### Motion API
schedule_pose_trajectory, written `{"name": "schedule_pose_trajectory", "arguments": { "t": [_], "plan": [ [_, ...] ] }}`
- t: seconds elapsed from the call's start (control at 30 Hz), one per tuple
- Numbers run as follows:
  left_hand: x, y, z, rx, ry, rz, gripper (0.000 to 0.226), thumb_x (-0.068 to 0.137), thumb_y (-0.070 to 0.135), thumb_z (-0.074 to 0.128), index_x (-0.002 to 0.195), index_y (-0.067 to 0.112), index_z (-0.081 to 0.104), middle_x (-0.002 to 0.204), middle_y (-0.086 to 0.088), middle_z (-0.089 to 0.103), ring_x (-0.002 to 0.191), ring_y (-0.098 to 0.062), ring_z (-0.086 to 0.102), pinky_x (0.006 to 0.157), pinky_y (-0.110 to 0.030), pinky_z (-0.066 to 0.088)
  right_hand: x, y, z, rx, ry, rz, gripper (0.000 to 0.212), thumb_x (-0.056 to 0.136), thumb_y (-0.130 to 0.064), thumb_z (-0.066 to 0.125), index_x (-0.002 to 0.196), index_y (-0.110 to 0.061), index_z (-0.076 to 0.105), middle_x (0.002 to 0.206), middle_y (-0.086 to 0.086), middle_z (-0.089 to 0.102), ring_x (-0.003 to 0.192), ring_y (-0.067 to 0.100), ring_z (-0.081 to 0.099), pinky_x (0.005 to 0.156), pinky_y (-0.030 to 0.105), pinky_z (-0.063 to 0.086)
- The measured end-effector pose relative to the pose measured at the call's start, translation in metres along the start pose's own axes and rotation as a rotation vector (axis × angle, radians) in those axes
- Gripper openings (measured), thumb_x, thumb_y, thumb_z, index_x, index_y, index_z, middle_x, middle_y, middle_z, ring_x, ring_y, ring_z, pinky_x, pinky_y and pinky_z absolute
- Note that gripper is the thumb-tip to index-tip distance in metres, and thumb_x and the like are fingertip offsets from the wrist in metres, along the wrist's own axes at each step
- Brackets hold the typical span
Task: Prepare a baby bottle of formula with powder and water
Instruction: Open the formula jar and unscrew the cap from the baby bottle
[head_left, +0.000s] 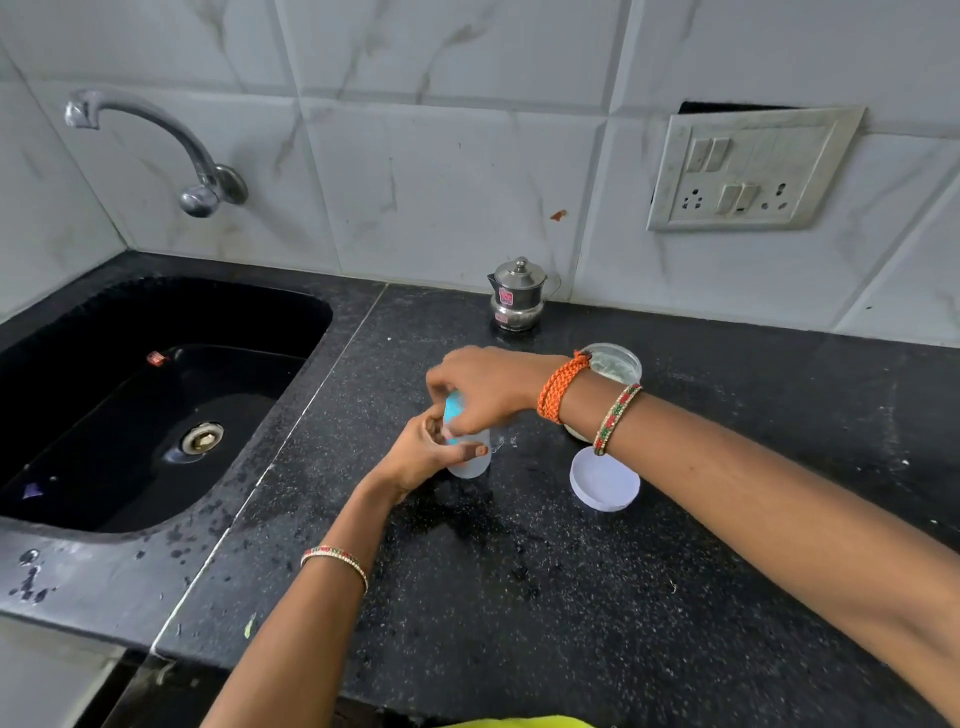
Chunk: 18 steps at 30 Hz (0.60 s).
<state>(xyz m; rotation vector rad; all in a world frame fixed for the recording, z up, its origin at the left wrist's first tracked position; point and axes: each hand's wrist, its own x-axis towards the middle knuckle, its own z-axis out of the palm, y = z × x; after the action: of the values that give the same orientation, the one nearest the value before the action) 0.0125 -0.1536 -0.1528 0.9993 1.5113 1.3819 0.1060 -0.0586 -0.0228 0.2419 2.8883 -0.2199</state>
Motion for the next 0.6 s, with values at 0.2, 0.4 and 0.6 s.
{"name": "schedule_pose_trajectory", "arguments": {
  "t": [0.2,0.4,0.6],
  "plan": [
    [-0.002,0.004,0.001,0.005,0.003,0.001,0.041,0.075,-0.003,0.074,0.109,0.014,0.06,0.096,0.004,0.069,0.088,-0.001,0.065,0.075,-0.015,0.05,-0.001,-0.008,0.006,-0.16,0.023,0.104,0.042,0.076,-0.029,0.072,0.111,-0.012,0.056,0.101,0.008,0.052,0.08,0.024,0.056,0.058,0.028,0.036],
    [-0.001,0.004,0.002,0.0,0.024,-0.013,0.039,0.073,-0.004,0.075,0.107,0.011,0.06,0.095,0.005,0.071,0.083,0.001,0.067,0.072,-0.013,0.05,-0.007,0.001,-0.006,-0.008,0.001,-0.06,0.036,0.075,0.006,0.059,0.106,-0.014,0.063,0.1,0.003,0.06,0.085,0.016,0.049,0.065,0.031,0.041],
    [-0.001,0.005,0.0,-0.01,0.002,0.011,0.05,0.072,-0.003,0.076,0.114,0.019,0.059,0.098,0.009,0.071,0.088,-0.001,0.066,0.075,-0.014,0.05,-0.023,0.016,-0.018,0.224,0.174,0.015,0.036,0.071,0.004,0.064,0.1,-0.017,0.066,0.106,0.002,0.064,0.095,0.015,0.055,0.072,0.023,0.043]
  ]
}}
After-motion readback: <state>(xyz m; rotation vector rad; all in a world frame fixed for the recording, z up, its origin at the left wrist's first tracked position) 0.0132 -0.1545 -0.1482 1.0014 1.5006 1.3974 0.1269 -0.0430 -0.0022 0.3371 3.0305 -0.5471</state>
